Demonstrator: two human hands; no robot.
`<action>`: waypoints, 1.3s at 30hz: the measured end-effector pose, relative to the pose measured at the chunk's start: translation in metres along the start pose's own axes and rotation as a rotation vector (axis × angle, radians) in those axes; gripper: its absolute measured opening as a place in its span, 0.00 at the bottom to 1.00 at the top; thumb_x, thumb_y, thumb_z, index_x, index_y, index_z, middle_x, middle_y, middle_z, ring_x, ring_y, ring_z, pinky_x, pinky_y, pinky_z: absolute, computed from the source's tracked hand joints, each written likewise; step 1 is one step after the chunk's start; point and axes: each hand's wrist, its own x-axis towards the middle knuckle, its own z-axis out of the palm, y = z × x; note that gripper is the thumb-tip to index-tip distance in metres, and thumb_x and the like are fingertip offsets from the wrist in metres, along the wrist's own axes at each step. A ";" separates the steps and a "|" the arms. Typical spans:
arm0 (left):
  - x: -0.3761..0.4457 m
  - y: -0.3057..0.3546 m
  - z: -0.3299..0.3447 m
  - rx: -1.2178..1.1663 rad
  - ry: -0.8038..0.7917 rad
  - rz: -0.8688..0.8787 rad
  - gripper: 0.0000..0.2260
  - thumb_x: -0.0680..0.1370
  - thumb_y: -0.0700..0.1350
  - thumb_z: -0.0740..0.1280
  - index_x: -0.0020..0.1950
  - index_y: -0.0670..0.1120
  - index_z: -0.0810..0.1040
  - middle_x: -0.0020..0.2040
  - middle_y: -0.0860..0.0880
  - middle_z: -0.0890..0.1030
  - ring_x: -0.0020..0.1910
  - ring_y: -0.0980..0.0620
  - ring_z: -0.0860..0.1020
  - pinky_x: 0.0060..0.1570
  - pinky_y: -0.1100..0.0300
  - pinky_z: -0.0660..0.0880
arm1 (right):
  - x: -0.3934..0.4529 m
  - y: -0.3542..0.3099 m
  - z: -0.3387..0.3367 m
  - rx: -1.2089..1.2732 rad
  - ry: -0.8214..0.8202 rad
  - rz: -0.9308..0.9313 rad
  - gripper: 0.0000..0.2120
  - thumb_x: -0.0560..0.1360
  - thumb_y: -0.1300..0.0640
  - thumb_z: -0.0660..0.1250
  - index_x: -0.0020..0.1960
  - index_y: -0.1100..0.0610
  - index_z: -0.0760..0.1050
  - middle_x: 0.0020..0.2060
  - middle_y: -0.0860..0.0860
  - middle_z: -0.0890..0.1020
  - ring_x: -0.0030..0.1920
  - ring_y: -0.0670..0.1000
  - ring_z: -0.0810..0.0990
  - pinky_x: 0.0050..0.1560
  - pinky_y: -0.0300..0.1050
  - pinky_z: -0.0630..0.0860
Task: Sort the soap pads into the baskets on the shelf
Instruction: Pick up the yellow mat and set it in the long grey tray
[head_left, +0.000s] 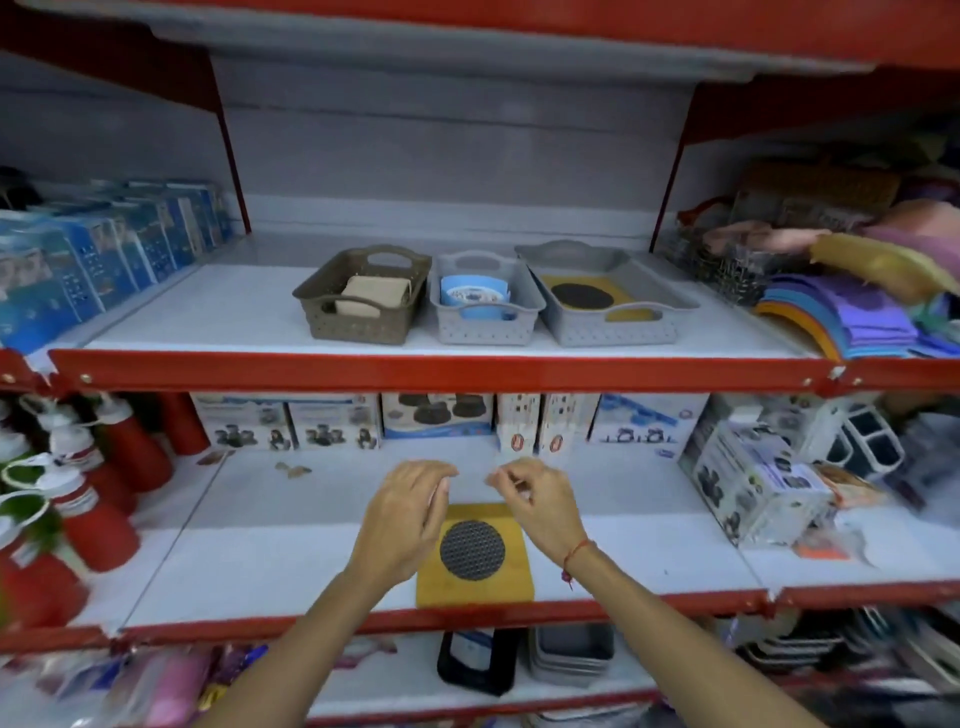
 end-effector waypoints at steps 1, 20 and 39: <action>-0.007 -0.007 0.010 0.005 -0.086 -0.104 0.24 0.78 0.55 0.48 0.61 0.44 0.77 0.58 0.48 0.80 0.59 0.49 0.76 0.63 0.52 0.69 | -0.003 0.013 0.007 -0.040 -0.098 0.072 0.11 0.78 0.55 0.63 0.48 0.56 0.84 0.47 0.51 0.85 0.45 0.46 0.81 0.53 0.45 0.79; -0.040 -0.075 0.118 -0.164 -0.587 -0.845 0.31 0.80 0.61 0.48 0.76 0.42 0.55 0.78 0.45 0.40 0.76 0.51 0.37 0.70 0.42 0.32 | -0.012 0.097 0.062 -0.024 -0.433 0.740 0.38 0.75 0.44 0.65 0.78 0.54 0.51 0.76 0.55 0.61 0.75 0.56 0.62 0.72 0.46 0.62; -0.061 0.004 0.012 -0.821 -0.155 -0.710 0.31 0.67 0.45 0.76 0.65 0.58 0.66 0.57 0.64 0.74 0.61 0.61 0.73 0.58 0.67 0.69 | -0.051 0.000 -0.032 0.150 -0.174 0.425 0.39 0.68 0.55 0.76 0.74 0.55 0.63 0.68 0.52 0.73 0.70 0.50 0.70 0.69 0.46 0.70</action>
